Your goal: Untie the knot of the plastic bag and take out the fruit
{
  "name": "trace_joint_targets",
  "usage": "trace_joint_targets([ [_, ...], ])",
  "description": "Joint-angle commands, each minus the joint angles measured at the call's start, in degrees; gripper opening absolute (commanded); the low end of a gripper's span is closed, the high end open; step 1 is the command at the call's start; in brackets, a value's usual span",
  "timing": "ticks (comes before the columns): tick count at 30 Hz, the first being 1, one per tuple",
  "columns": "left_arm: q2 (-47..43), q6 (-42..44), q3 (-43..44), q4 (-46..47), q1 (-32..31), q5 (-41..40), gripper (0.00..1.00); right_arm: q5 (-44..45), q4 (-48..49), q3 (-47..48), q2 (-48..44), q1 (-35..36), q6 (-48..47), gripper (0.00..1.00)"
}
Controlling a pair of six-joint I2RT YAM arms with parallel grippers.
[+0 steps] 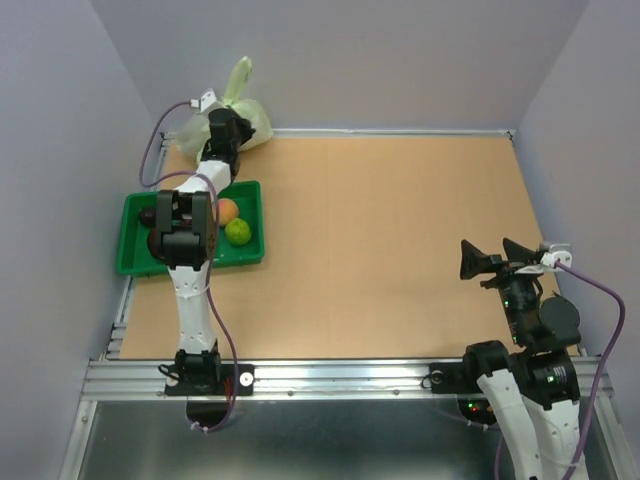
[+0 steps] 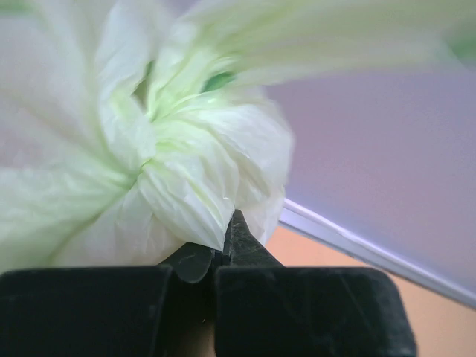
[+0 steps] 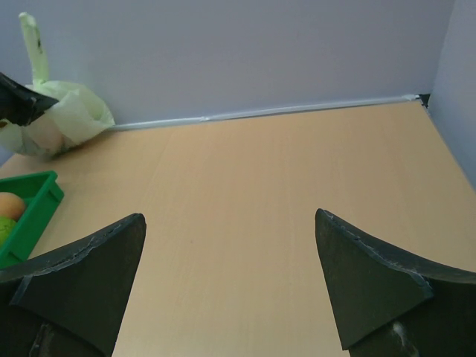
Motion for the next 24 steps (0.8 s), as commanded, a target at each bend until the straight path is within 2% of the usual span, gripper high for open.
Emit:
trace_joint_targets([
  [1,-12.6,6.8,-0.8,1.6,-10.7,5.2,0.0,1.6,2.5,-0.4,-0.7,0.5,-0.3,1.0],
  [4,-16.7,8.4,-3.2,-3.4,-15.7,5.8,0.0,0.8,2.4,0.3,-0.2,0.4,-0.5,1.0],
  [7,-21.8,9.7,-7.5,-9.1,-24.6,6.1,0.0,1.5,2.0,2.4,1.7,0.5,0.3,1.0],
  [9,-24.3,9.9,-10.9,-10.5,-28.4,6.1,0.0,-0.9,1.9,3.4,2.0,0.4,-0.1,1.0],
  [14,-33.7,11.1,-28.1,-12.1,-42.1,4.5,0.0,-4.8,1.4,7.4,4.7,0.5,0.3,1.0],
  [18,-39.5,12.3,-35.6,-16.4,-49.0,2.9,0.0,-9.4,-0.2,10.3,9.7,0.4,0.7,1.0],
  [22,-46.8,11.5,-45.2,-23.3,-57.6,-7.4,0.0,-15.0,-2.8,15.3,16.7,0.4,0.8,1.0],
  [24,-52.3,9.3,-50.7,-25.9,-58.9,-12.1,0.0,-18.5,-4.6,16.7,21.7,0.4,1.6,1.0],
])
